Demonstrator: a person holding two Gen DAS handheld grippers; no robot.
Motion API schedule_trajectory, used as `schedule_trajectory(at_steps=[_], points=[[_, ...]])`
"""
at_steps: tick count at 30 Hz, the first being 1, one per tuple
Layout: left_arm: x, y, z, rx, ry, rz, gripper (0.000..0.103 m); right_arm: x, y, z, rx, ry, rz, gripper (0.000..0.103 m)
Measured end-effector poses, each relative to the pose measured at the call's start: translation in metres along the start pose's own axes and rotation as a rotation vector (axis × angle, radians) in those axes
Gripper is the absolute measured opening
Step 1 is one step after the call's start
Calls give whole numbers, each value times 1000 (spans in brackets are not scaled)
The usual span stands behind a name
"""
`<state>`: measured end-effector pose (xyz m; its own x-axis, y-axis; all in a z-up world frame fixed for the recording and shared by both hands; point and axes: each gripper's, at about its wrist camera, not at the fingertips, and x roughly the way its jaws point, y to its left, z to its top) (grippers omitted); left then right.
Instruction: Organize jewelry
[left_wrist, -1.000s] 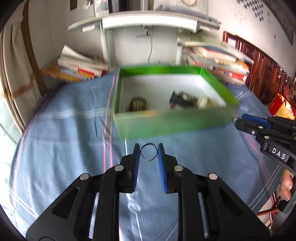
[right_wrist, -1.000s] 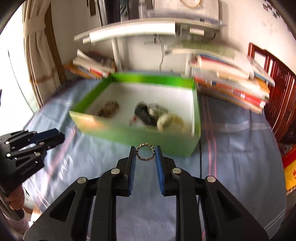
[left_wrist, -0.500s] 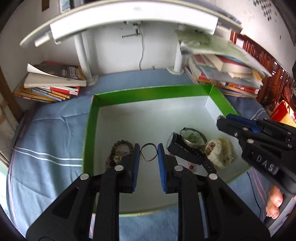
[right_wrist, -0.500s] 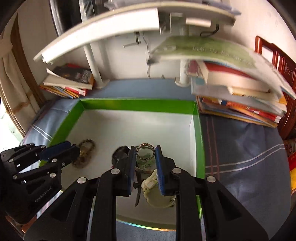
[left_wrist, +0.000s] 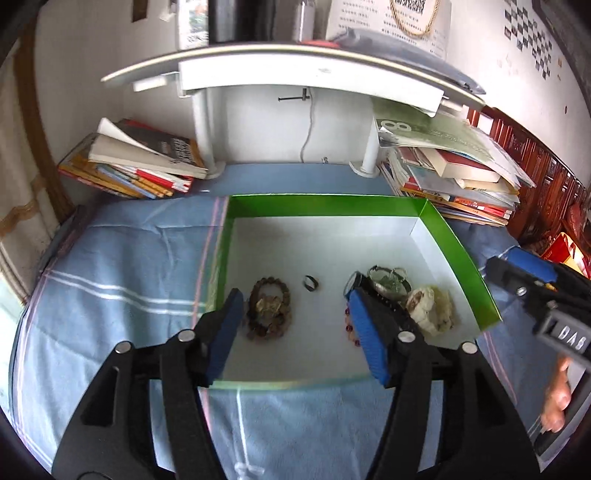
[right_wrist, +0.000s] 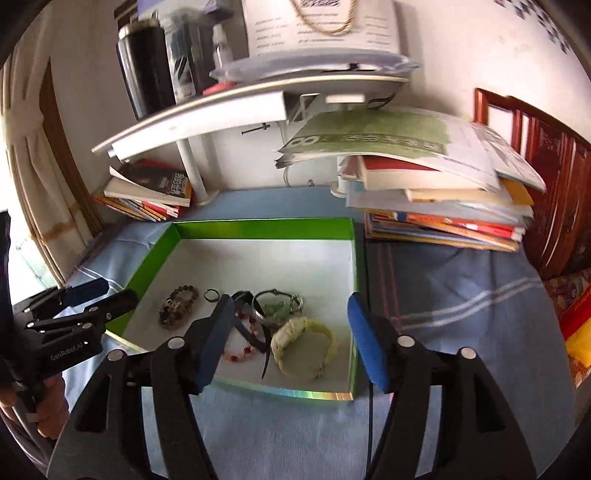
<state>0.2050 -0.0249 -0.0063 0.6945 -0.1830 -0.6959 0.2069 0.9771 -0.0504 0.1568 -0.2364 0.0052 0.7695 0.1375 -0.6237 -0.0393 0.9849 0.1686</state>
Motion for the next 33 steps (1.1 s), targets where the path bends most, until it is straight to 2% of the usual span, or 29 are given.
schedule_trajectory(at_steps=[2, 4, 8, 11, 16, 19, 22, 25, 33], points=[[-16, 2, -19, -4, -13, 16, 65, -12, -7, -17, 20, 4, -13, 71], [-27, 2, -41, 0, -13, 31, 67, -17, -13, -40, 32, 35, -40, 72], [-40, -4, -86, 10, 35, 45, 68, -15, -14, -80, 46, 133, -58, 72], [-49, -8, -106, 19, 54, 42, 68, -16, -2, -98, -3, 157, -85, 72], [-73, -12, -108, 41, -44, 89, 78, -28, 20, -92, -49, 81, -115, 73], [-86, -11, -104, 25, -93, 99, 83, -44, 24, -85, -48, 17, -115, 86], [-97, -11, -98, 25, -122, 107, 86, -65, 32, -80, -62, -61, -140, 93], [-106, -12, -95, 23, -138, 115, 89, -74, 37, -76, -73, -83, -148, 100], [-119, -14, -94, 22, -148, 108, 93, -84, 48, -72, -98, -109, -152, 100]])
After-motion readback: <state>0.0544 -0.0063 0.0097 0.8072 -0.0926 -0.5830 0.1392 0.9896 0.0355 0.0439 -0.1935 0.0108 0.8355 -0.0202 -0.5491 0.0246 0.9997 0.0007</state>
